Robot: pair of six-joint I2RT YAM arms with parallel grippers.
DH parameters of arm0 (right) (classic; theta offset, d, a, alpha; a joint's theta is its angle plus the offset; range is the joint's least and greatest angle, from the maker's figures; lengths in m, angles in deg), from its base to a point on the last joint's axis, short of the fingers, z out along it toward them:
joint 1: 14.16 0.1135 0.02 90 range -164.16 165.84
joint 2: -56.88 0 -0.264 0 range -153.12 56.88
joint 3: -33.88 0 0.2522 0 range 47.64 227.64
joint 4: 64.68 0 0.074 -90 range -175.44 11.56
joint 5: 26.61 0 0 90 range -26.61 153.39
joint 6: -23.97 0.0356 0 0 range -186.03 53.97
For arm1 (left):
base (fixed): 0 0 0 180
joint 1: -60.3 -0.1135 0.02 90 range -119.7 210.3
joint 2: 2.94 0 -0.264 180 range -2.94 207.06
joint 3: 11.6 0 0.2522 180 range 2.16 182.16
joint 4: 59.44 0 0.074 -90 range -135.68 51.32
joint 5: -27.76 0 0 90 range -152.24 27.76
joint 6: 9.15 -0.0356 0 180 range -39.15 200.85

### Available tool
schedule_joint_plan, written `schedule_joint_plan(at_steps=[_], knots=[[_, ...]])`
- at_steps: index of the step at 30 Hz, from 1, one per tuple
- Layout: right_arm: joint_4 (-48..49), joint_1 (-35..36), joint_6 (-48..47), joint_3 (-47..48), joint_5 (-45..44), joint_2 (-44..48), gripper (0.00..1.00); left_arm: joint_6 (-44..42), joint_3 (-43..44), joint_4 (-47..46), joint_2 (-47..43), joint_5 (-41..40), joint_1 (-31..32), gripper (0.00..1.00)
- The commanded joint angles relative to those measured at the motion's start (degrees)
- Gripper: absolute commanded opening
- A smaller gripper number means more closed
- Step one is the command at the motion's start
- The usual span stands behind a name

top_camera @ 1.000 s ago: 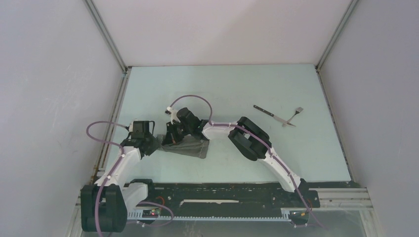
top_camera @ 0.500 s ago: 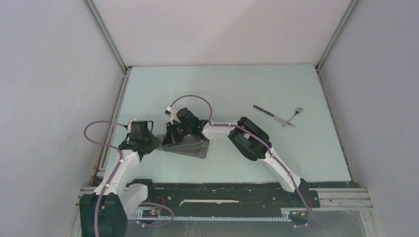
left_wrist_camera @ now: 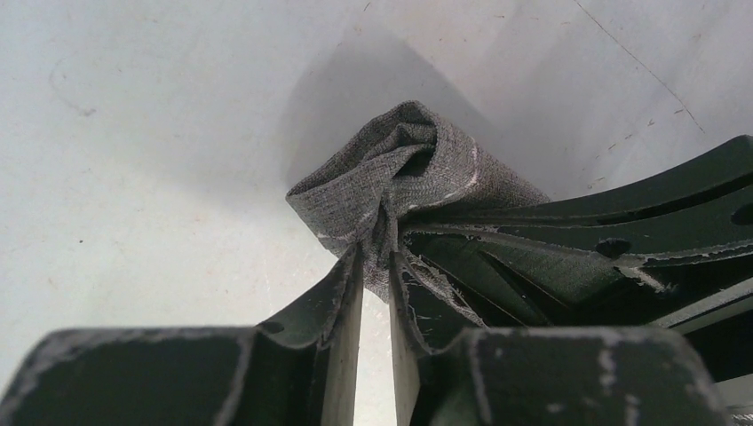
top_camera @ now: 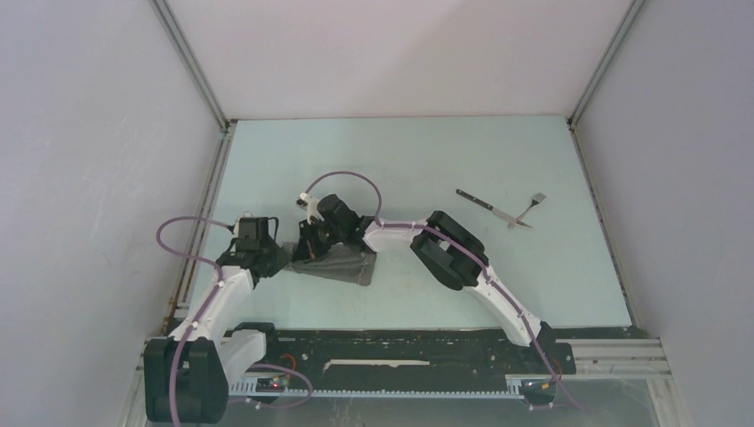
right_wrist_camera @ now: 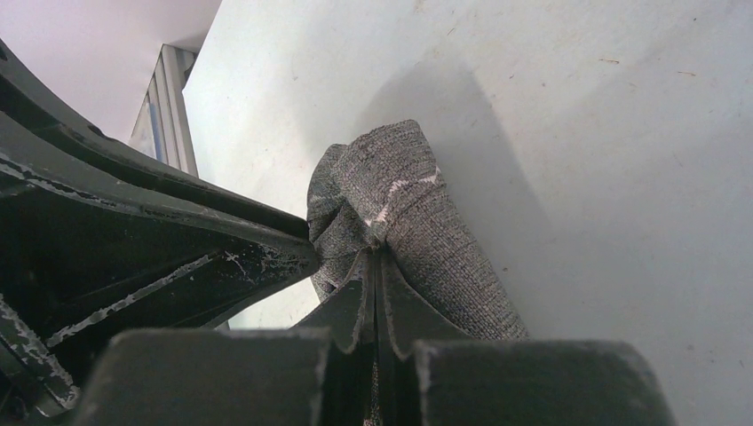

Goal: Fold the napkin into a case and place the utensils inside
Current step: Grasp the top corner of the smaller rectangle folded napkin from the folded napkin.

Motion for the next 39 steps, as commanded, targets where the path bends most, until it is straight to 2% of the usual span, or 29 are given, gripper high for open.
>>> schedule_joint_plan(at_steps=[1, 6, 17, 31, 36, 39], knots=[[-3.0, 1.7, -2.1, 1.1, -1.3, 0.9, 0.00, -0.3, -1.0, -1.0, -1.8, 0.4, 0.5, 0.23], [-3.0, 1.7, -2.2, 1.1, -1.3, 0.9, 0.00, -0.4, -1.5, -0.5, -4.1, 1.4, 1.8, 0.32], [-3.0, 2.0, -2.2, 1.3, -1.2, 1.0, 0.00, -0.4, 0.1, 0.6, -0.5, -0.7, 2.4, 0.23], [-3.3, 2.2, -2.6, 1.3, -1.4, 1.0, 0.00, -1.8, 1.7, 0.1, 2.9, -3.1, 2.6, 0.25], [-3.7, 2.2, -2.8, 1.6, -1.5, 1.0, 0.00, -2.2, 2.8, 0.1, 4.6, -3.7, 2.6, 0.12], [-4.5, 2.5, -3.5, 2.1, -1.6, 1.1, 0.00, -2.4, 3.2, 0.9, 1.7, -4.7, 2.6, 0.05]])
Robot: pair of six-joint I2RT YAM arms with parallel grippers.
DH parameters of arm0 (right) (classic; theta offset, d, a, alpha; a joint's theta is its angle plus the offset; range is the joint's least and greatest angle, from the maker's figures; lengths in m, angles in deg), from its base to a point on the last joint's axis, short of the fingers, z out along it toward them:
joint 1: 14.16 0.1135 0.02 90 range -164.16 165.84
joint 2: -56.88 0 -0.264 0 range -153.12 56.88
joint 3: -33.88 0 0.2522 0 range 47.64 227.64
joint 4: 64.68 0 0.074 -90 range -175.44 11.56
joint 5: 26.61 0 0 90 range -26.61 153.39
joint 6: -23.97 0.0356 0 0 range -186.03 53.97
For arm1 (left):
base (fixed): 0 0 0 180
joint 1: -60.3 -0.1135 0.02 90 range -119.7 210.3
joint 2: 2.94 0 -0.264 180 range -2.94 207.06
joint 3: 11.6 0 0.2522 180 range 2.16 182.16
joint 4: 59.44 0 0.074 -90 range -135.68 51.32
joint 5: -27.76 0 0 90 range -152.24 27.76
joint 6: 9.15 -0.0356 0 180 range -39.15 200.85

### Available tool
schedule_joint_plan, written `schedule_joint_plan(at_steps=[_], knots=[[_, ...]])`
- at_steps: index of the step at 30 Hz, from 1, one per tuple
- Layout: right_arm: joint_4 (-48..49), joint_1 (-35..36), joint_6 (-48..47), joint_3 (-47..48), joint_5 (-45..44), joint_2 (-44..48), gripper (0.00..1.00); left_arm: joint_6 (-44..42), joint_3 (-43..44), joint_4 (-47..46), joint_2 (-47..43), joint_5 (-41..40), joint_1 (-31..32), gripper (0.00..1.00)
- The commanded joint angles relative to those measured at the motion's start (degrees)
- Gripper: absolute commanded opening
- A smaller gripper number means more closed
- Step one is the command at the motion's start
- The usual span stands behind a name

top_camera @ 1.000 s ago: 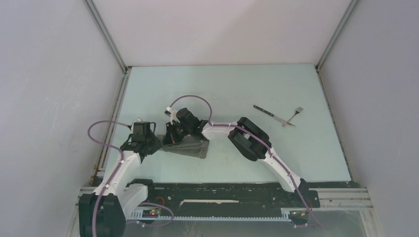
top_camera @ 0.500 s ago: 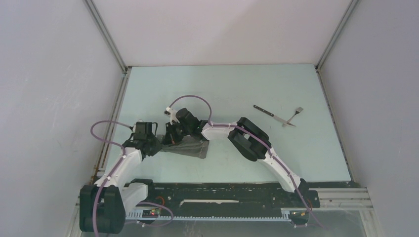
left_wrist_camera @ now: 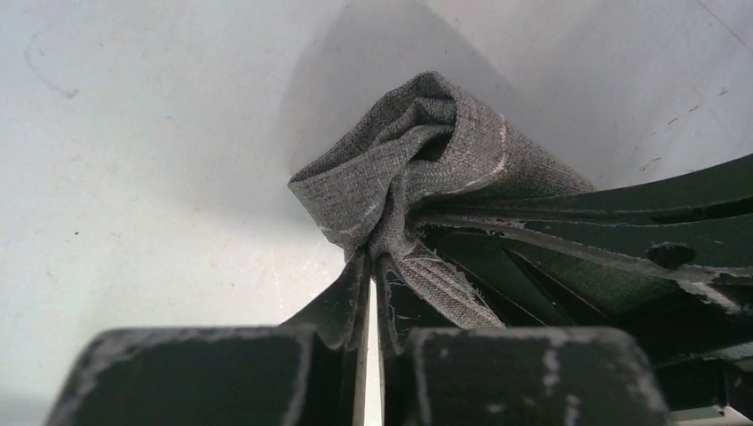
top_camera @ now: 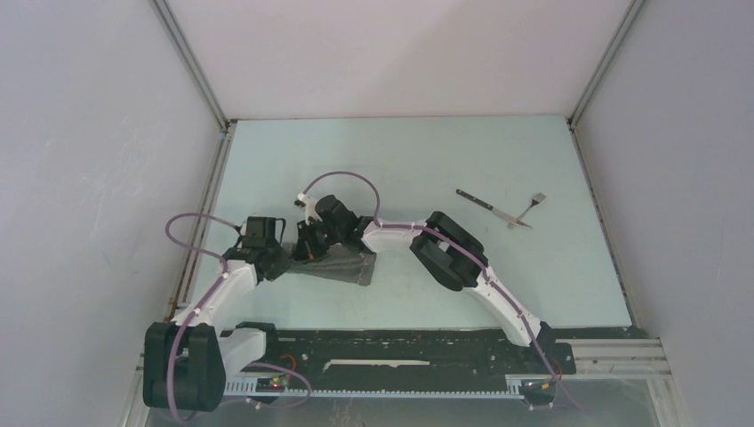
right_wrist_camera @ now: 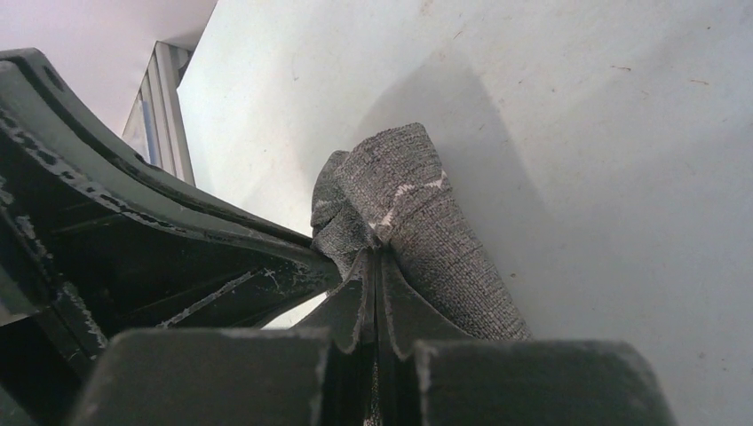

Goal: Fold the napkin into a case and place the utensils inside
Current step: Grasp the top corner of the smaller rectangle folded napkin from the folded napkin.

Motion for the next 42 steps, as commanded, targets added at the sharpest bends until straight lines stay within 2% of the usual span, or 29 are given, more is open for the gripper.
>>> schedule_joint_plan(at_steps=[1, 6, 12, 14, 15, 17, 19, 25, 28, 31, 34, 37, 39, 42], knots=[[-3.7, 2.2, -2.7, 1.5, -0.7, 1.3, 0.00, -1.5, 2.9, 0.5, -4.0, -3.7, 0.3, 0.01], [-0.5, 3.6, -4.4, -1.1, -1.4, 3.4, 0.00, -1.2, 1.4, -1.5, -8.3, -3.2, 0.3, 0.00], [8.3, 6.6, -9.5, -10.1, -10.6, 8.3, 0.00, -1.2, 0.3, -4.7, -9.2, -3.2, 0.2, 0.00], [6.7, 7.2, -10.8, -7.8, -11.6, 7.2, 0.00, -0.5, 0.6, -5.5, -7.8, -2.8, 0.3, 0.00], [4.8, 7.1, -10.2, -3.7, -10.3, 4.9, 0.00, 0.1, 0.8, -5.5, -6.6, -3.0, 0.3, 0.00], [5.7, 6.3, -5.6, 0.1, -4.8, 1.5, 0.00, 1.8, 1.8, -4.0, -4.3, -4.3, 0.2, 0.00], [11.6, 5.0, 2.1, -0.7, 1.4, -0.8, 0.00, 3.1, 2.3, -3.0, -1.9, -5.6, 0.2, 0.00], [23.4, 2.9, 14.8, -9.6, 3.7, -1.4, 0.00, 5.5, 1.1, -5.0, 1.5, -4.9, 0.1, 0.00], [23.1, 3.4, 16.4, -9.0, 3.2, -3.1, 0.00, 6.0, -0.8, -7.0, -1.4, -4.6, 0.1, 0.00], [21.2, 4.0, 16.7, -6.8, 2.6, -5.0, 0.00, 5.5, -1.0, -6.5, -4.0, -4.4, -0.1, 0.10], [18.8, 4.2, 15.5, -6.2, 0.4, -4.9, 0.00, 5.3, -0.8, -4.1, -6.8, -4.4, -0.5, 0.29], [17.4, 4.2, 15.2, -6.4, -1.4, -4.9, 0.00, 5.4, -0.8, -1.6, -10.1, -3.4, -1.7, 0.43], [16.8, 4.2, 15.1, -6.5, -2.5, -4.9, 0.00, 5.3, -0.1, 0.5, -11.5, -1.9, -3.0, 0.48], [16.2, 4.1, 14.8, -6.7, -3.1, -5.0, 0.00, 5.3, 1.8, 5.5, -13.8, -0.5, -5.4, 0.49]])
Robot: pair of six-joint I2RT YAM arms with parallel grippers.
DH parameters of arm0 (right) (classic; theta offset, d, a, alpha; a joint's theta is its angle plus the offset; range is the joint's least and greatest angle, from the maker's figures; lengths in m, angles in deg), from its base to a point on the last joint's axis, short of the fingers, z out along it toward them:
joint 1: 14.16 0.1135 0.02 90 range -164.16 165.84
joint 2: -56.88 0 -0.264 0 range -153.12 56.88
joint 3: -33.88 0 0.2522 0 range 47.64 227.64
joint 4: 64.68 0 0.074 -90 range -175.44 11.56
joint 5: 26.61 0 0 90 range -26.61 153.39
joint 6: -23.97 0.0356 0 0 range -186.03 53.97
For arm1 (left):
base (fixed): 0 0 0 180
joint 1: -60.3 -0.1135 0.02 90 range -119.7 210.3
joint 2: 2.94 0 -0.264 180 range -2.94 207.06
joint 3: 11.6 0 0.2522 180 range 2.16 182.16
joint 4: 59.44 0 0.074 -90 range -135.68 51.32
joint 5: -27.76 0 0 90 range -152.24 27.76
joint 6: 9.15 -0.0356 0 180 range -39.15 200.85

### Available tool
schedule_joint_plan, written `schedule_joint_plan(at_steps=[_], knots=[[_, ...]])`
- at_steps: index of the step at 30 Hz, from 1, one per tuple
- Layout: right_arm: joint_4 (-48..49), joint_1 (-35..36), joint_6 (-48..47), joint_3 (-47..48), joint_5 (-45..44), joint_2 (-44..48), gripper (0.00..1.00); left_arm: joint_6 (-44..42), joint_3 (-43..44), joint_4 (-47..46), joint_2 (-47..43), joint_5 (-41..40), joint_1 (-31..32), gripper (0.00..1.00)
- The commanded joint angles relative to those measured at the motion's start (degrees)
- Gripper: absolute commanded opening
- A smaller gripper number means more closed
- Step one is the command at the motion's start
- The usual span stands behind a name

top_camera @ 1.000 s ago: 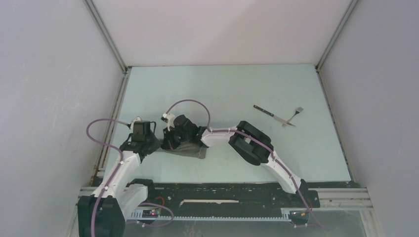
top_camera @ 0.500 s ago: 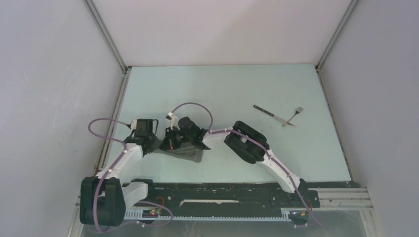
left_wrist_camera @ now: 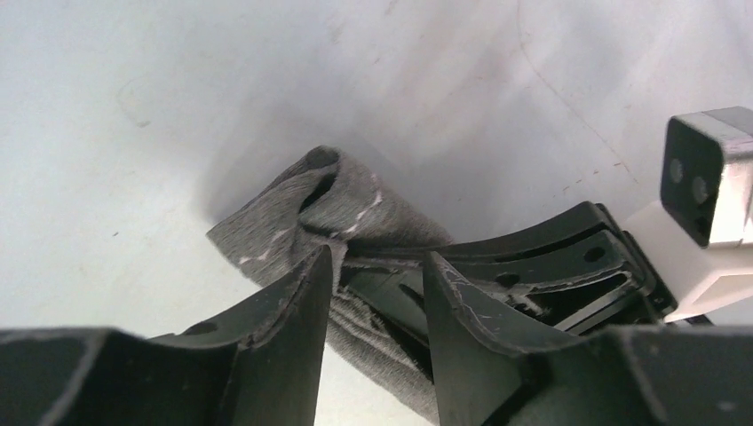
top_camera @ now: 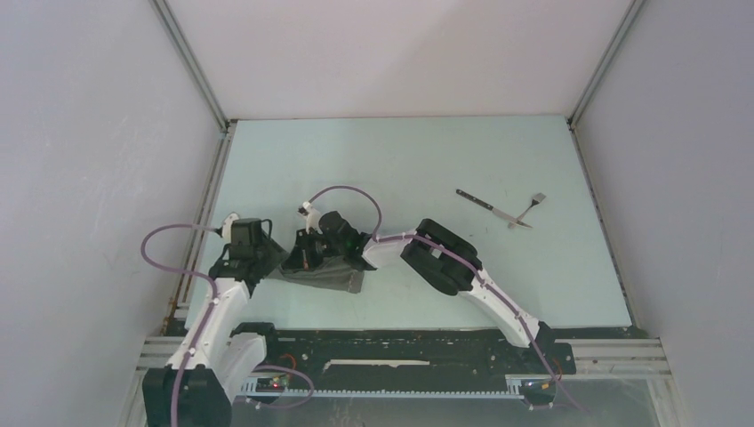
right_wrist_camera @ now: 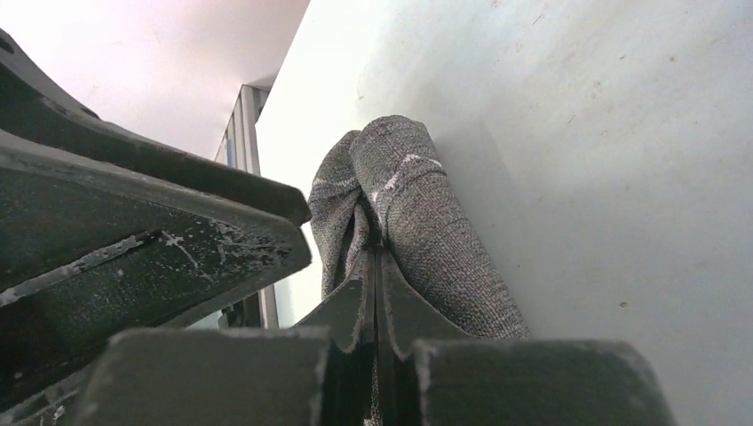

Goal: Fold the napkin into a case and place the utensils inside
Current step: Grasp the top corner of the smaller rectangle folded napkin from the folded napkin.

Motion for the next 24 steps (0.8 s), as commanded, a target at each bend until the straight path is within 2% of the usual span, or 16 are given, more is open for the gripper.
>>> schedule_joint_plan(at_steps=[1, 3, 5, 6, 9, 12, 14, 16, 19, 24], knots=[[-5.3, 1.6, -0.1, 0.1, -2.3, -2.6, 0.00, 0.5, 2.8, 8.3, -3.8, 2.1, -3.3, 0.49], [-5.3, 1.5, -0.2, -0.4, -2.7, -2.1, 0.00, 2.1, 2.7, 11.0, -6.0, 1.8, -5.0, 0.51], [-5.9, 1.5, -0.6, -0.5, -2.7, -1.5, 0.00, 3.9, 1.9, 11.3, -7.2, 3.6, -6.6, 0.61], [-6.3, 1.6, -0.9, -0.6, -2.7, -1.1, 0.00, 4.7, 1.6, 11.1, -6.8, 5.1, -7.7, 0.64], [-10.4, 2.2, -3.3, 0.9, -1.8, 0.0, 0.00, 4.9, 0.3, 9.7, -3.1, 7.1, -10.0, 0.63], [-13.4, 1.9, -4.4, 0.9, -0.3, 2.5, 0.01, 5.4, -3.3, 2.4, 1.2, 9.2, -12.4, 0.57], [-16.0, 1.6, -5.8, 0.1, -0.3, 4.9, 0.05, 5.4, -5.3, -3.3, 3.3, 10.9, -12.6, 0.56], [-20.1, 1.5, -7.9, 0.1, -0.9, 6.4, 0.04, 5.1, -6.0, -7.2, 4.8, 10.5, -12.7, 0.55], [-20.7, 1.9, -8.7, -2.3, -2.4, 8.1, 0.04, 4.6, -5.9, -13.6, 7.4, 12.4, -12.6, 0.56], [-20.7, 1.7, -6.2, -5.6, -9.4, 10.1, 0.03, 6.2, -2.0, -22.0, 14.4, 15.7, -6.6, 0.59]])
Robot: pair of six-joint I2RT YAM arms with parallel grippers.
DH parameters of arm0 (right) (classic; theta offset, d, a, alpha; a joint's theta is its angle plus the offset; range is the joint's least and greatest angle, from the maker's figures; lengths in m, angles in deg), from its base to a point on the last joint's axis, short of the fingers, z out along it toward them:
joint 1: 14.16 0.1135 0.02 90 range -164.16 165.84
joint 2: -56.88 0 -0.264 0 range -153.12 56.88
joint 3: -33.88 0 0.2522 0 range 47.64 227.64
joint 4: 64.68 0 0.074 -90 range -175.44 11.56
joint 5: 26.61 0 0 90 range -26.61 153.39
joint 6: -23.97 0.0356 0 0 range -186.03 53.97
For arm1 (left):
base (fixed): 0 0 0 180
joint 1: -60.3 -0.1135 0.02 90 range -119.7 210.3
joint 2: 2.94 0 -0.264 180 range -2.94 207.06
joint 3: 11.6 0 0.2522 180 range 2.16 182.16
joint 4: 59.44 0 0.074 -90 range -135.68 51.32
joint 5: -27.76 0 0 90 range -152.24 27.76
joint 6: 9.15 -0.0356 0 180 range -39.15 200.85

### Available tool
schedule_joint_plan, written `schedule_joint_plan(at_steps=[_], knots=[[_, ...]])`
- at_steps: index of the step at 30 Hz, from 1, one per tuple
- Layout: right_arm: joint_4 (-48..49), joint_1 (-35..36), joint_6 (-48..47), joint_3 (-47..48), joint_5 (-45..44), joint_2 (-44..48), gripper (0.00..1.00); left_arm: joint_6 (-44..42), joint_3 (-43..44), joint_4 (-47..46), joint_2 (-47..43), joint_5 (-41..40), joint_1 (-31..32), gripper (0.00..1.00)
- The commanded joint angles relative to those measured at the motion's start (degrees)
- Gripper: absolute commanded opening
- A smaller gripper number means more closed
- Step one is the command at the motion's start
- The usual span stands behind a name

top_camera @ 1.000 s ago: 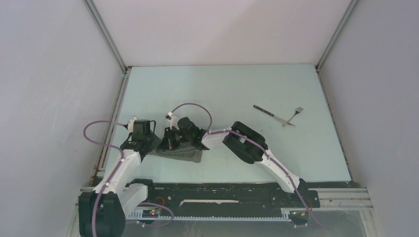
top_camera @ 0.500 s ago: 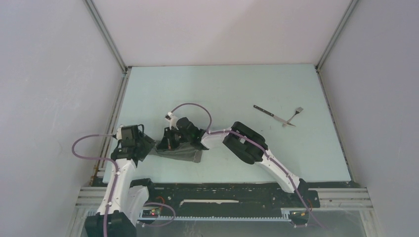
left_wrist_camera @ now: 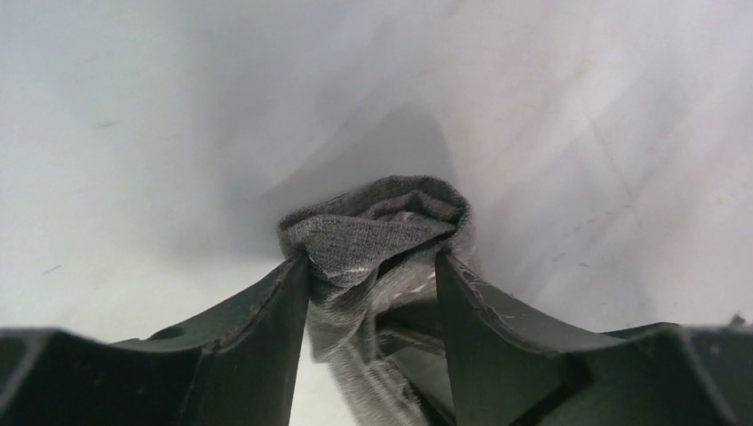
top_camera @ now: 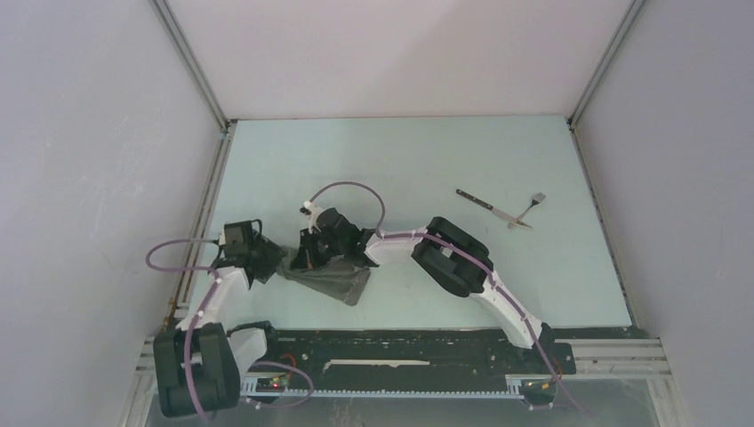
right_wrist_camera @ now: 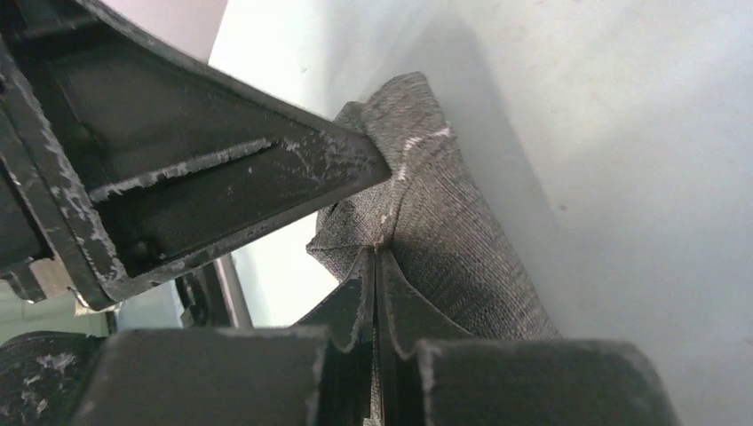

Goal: Fold the napkin into a case and place the utensils inside
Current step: Grasp the top corner of the smaller rectangle folded napkin from the folded napkin, then smooth out the smaller rectangle-folded napkin at the center of the board.

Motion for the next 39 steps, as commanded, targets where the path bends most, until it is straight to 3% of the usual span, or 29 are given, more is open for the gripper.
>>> schedule_joint_plan(at_steps=[1, 5, 8, 11, 16, 22, 26, 33, 36, 39], knots=[[-5.3, 0.6, 0.8, -5.2, -6.0, 4.6, 0.03, 2.8, 2.5, -19.5, 8.3, 7.1, 5.0, 0.59], [-3.6, -1.1, 3.4, -9.7, -11.9, 8.1, 0.03, 4.0, 8.7, -25.4, 20.2, 14.0, 10.4, 0.58], [-3.1, -2.1, 4.0, -13.3, -16.9, 11.2, 0.06, 3.5, 13.1, -25.5, 24.4, 15.8, 14.0, 0.57], [-2.4, -3.5, 4.1, -14.2, -14.4, 11.8, 0.15, -0.2, 14.4, -22.1, 22.0, 13.3, 14.7, 0.61], [1.8, -5.9, 1.8, -15.2, -6.3, 13.7, 0.27, -8.9, 16.9, -7.6, 12.9, 5.7, 14.7, 0.65], [5.2, -9.4, 1.8, -14.7, 3.4, 14.8, 0.35, -5.4, 9.0, -2.8, 3.4, 0.9, 14.6, 0.74], [-0.5, -9.6, -1.7, -12.9, 5.9, 17.4, 0.46, -4.6, 4.0, -3.2, 2.0, 2.6, 14.7, 0.82], [-21.3, -9.6, -10.8, -10.4, 5.2, 23.9, 0.56, 0.4, -1.3, -3.3, 0.5, 4.3, 14.7, 0.82], [-28.9, -8.9, -15.5, -15.1, 3.8, 28.5, 0.64, 3.0, -4.7, -3.8, -3.8, 5.1, 14.8, 0.82], [-30.4, -8.4, -17.5, -21.0, 4.7, 32.4, 0.70, 6.3, -9.2, -5.8, -8.9, 7.1, 14.8, 0.78]])
